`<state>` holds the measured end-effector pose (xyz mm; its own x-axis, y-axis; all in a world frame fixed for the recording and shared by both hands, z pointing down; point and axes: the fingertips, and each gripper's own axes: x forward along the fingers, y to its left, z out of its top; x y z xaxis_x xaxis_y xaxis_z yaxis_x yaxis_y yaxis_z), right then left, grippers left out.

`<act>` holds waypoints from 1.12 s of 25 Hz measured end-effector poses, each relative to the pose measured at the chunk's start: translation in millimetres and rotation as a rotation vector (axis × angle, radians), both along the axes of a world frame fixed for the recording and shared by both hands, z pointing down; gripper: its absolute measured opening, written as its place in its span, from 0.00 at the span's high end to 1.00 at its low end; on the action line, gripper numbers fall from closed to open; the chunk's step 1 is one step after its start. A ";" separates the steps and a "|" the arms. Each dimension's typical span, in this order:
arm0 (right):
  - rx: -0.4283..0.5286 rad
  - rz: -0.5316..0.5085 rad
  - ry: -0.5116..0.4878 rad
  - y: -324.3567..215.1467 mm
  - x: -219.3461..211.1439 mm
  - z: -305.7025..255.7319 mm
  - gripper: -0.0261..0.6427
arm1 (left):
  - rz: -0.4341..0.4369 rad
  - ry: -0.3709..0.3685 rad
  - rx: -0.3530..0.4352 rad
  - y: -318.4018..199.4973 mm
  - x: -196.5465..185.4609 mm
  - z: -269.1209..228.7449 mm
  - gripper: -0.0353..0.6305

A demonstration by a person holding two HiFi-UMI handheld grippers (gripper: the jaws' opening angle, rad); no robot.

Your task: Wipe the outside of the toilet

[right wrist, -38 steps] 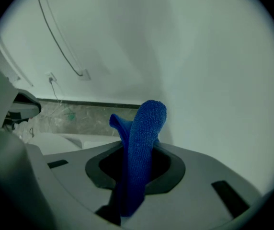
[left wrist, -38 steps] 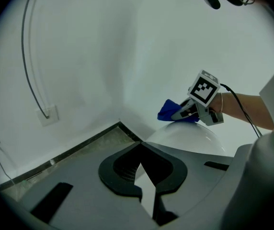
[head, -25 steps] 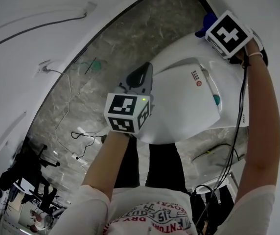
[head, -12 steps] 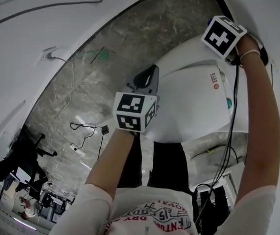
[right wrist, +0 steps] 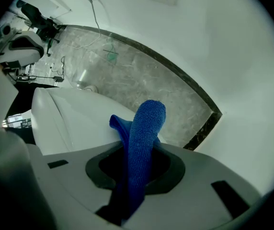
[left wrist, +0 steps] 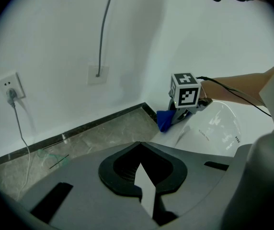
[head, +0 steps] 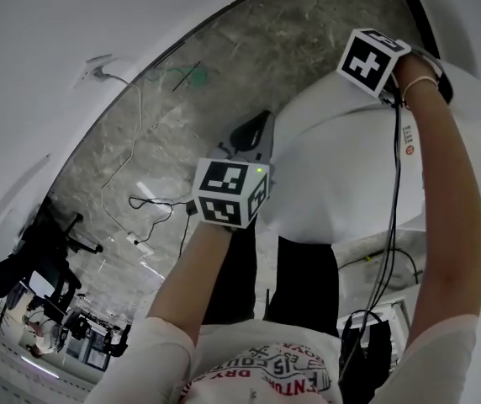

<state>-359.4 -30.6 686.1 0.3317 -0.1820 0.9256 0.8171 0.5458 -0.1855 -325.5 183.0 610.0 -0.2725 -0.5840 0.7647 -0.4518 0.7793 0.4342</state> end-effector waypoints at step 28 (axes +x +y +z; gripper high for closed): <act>-0.233 -0.136 0.288 180.1 77.4 56.5 0.85 | -0.139 0.066 -0.016 126.0 71.9 56.9 0.94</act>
